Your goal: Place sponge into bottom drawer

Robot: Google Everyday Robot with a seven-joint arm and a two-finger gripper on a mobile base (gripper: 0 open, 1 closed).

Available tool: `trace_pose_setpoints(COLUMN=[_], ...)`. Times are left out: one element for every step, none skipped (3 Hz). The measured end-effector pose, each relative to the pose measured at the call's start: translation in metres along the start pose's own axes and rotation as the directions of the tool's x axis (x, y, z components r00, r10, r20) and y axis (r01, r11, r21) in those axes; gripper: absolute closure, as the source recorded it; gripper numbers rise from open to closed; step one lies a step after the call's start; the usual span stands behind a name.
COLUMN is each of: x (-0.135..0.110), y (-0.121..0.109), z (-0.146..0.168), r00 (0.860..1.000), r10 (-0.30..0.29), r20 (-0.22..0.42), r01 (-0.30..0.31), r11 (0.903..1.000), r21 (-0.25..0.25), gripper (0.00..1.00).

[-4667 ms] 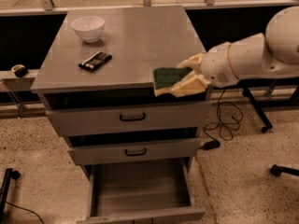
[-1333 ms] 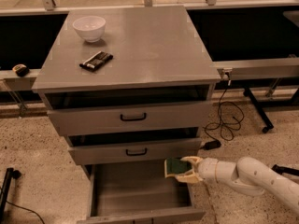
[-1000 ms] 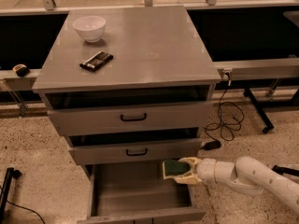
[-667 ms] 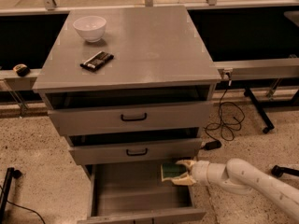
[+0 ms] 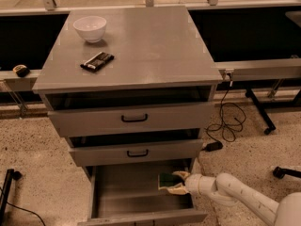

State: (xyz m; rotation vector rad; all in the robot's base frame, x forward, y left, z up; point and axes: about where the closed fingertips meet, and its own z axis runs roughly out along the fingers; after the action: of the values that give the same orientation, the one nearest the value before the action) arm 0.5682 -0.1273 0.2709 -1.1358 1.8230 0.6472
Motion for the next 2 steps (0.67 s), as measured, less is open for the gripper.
trace_pose_setpoints(x=[0.006, 0.016], y=[-0.001, 0.001], z=[0.002, 0.013], r00=[1.0, 0.999], r10=[0.009, 0.017], r20=[0.002, -0.033], r01=[-0.009, -0.017], r11=[0.9999, 0.9999], r21=[0.006, -0.003], gripper=[1.0, 1.0])
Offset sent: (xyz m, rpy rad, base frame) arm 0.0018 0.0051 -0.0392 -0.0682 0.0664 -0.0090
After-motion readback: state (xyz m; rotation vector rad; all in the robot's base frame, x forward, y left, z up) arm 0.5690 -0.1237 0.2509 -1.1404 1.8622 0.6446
